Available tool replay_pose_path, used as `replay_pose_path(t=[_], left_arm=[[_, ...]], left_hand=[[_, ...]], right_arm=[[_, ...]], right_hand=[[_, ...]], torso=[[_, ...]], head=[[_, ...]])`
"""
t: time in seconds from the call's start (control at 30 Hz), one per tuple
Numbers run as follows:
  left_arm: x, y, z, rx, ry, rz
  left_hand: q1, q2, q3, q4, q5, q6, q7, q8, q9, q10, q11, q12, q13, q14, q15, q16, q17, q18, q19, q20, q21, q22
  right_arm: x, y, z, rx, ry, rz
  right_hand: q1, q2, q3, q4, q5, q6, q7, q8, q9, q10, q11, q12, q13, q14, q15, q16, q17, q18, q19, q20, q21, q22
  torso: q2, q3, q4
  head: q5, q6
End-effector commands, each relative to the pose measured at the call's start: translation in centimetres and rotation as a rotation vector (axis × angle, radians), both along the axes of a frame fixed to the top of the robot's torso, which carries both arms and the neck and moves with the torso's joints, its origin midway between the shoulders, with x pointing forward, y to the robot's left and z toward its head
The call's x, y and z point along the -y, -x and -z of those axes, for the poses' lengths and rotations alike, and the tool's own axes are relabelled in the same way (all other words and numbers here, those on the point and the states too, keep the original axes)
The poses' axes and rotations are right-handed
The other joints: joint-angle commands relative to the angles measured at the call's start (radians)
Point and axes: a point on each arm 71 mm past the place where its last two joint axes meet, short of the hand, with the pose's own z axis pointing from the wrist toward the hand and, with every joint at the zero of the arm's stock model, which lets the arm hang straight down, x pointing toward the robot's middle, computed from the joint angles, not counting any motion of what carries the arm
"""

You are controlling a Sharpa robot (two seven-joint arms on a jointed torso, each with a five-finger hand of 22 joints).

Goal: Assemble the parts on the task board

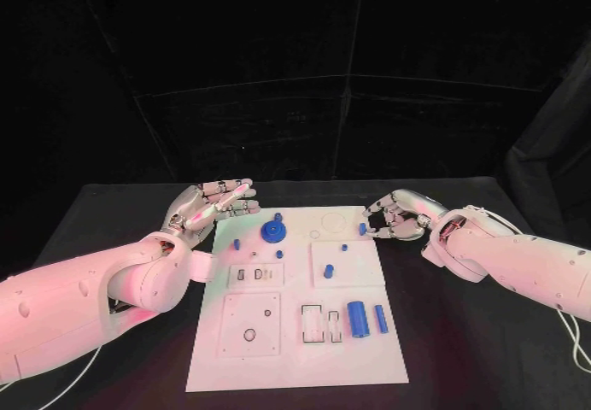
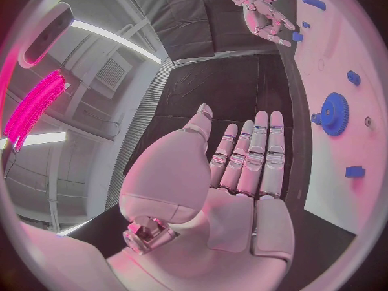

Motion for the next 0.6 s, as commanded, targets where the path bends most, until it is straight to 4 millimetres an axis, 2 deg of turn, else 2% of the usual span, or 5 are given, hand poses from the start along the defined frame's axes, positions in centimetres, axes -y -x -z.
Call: replay_pose_path(t=[0.03,0.23,0.47,0.6], left_arm=[[0.1,0.0,-0.2,0.014,0.011,0.010],[0.1,-0.1,-0.1,0.013,0.011,0.011],[0.1,-0.1,-0.1,0.012,0.011,0.012],[0.0,-0.1,-0.1,0.011,0.010,0.011]], left_hand=[[0.000,0.008,0.001,-0.005,-0.003,0.005,0.047,-0.007,0.000,-0.006,0.000,-0.005,0.000,0.005,0.003,-0.004,-0.001,0.011,0.008,0.000,-0.005,-0.001],[0.000,0.008,0.001,-0.005,-0.003,0.005,0.047,-0.007,0.000,-0.006,0.000,-0.005,0.000,0.005,0.003,-0.004,-0.001,0.011,0.008,0.000,-0.005,-0.001],[0.000,0.008,0.001,-0.005,-0.003,0.005,0.047,-0.007,0.000,-0.006,0.000,-0.005,0.000,0.005,0.003,-0.004,-0.001,0.011,0.008,0.000,-0.005,-0.001],[0.000,0.008,0.001,-0.005,-0.003,0.005,0.047,-0.007,0.000,-0.006,0.000,-0.005,0.000,0.005,0.003,-0.004,-0.001,0.011,0.008,0.000,-0.005,-0.001]], right_arm=[[-0.3,-0.1,0.1,-0.010,-0.006,-0.014],[-0.6,-0.4,0.3,-0.020,-0.004,-0.012],[-1.3,-0.5,0.7,-0.046,0.004,-0.029],[-1.5,-0.5,0.9,-0.053,0.008,-0.031]], right_hand=[[-0.006,0.009,-0.004,-0.002,-0.003,-0.009,0.001,-0.005,-0.001,-0.005,0.002,0.000,-0.001,0.067,0.006,-0.001,0.097,-0.010,-0.009,0.001,-0.005,-0.001],[-0.005,0.019,-0.002,-0.003,-0.007,-0.006,0.001,-0.003,0.000,-0.003,0.002,0.004,0.002,0.068,0.006,0.001,0.100,-0.010,-0.008,0.002,-0.003,0.001],[-0.001,0.031,0.000,-0.010,-0.011,0.008,-0.002,0.005,0.003,-0.001,0.000,0.008,0.006,0.068,0.005,0.002,0.103,-0.010,-0.005,0.001,-0.001,0.005],[-0.001,0.037,0.002,-0.013,-0.014,0.017,-0.003,0.011,0.004,-0.001,-0.001,0.009,0.007,0.069,0.004,0.002,0.104,-0.010,-0.005,0.000,-0.001,0.005]], torso=[[-0.001,0.0006,-0.0031],[-0.001,-0.0010,-0.0019],[-0.001,-0.0007,-0.0014],[-0.001,-0.0009,-0.0009]], head=[[-0.001,0.001],[-0.002,0.000],[-0.001,-0.002],[-0.002,0.002]])
